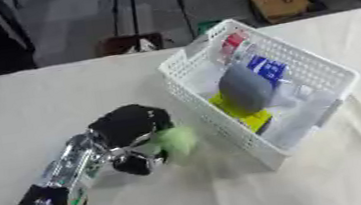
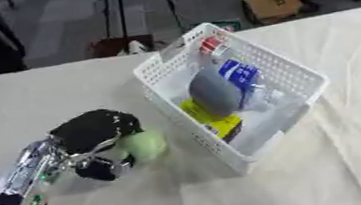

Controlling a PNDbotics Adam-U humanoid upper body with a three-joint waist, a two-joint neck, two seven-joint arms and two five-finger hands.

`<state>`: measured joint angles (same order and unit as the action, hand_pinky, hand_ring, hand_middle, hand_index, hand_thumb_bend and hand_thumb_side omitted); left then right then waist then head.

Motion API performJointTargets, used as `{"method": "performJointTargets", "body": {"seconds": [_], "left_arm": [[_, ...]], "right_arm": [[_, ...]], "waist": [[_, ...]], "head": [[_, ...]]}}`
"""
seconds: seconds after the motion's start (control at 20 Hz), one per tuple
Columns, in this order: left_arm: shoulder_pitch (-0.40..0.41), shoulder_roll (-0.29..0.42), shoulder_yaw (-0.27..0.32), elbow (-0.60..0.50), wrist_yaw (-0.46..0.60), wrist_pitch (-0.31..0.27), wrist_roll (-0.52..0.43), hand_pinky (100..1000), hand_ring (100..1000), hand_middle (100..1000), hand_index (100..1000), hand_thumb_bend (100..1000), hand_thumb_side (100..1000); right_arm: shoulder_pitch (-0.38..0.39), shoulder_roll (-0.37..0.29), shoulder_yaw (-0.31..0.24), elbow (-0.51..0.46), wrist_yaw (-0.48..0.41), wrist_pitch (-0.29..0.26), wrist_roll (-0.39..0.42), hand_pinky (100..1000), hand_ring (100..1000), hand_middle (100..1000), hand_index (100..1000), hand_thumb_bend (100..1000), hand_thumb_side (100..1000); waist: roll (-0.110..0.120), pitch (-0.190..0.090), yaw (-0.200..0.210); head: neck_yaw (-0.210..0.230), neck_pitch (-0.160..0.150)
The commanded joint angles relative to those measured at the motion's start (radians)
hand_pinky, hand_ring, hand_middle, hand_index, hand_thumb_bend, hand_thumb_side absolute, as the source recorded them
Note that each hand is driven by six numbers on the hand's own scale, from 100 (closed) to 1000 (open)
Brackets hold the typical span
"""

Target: Pick up objects on the table and place them in the box.

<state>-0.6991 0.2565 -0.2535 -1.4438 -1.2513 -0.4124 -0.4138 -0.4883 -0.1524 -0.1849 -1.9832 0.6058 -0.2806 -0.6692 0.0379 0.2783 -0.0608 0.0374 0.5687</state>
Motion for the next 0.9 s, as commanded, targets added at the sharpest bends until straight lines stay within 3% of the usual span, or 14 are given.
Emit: {"method": "performJointTargets", "body": {"seconds": [0.05, 0.5, 0.9], "left_arm": [[-0.017, 0.020, 0.015, -0.051, -0.006, 0.006, -0.005, 720, 780, 780, 495, 100, 368], [0.004, 0.039, 0.029, -0.170, 0.005, 0.012, -0.037, 721, 781, 782, 495, 100, 357], [0.020, 0.048, 0.053, -0.318, 0.042, 0.052, -0.058, 722, 763, 776, 475, 100, 346]], "right_arm": [[-0.013, -0.009, -0.004, -0.017, 0.005, 0.000, -0.005, 770, 702, 616, 776, 100, 885], [-0.012, -0.009, -0.004, -0.017, 0.012, 0.000, -0.011, 770, 702, 616, 777, 100, 880], [-0.011, -0.010, -0.006, -0.017, 0.018, 0.000, -0.017, 771, 702, 617, 777, 100, 875]], "waist": [[-0.004, -0.020, 0.003], [-0.004, -0.026, 0.012], [-0.003, -0.028, 0.017]], "head": [[-0.004, -0.011], [-0.013, -0.013], [-0.031, -0.023]]}}
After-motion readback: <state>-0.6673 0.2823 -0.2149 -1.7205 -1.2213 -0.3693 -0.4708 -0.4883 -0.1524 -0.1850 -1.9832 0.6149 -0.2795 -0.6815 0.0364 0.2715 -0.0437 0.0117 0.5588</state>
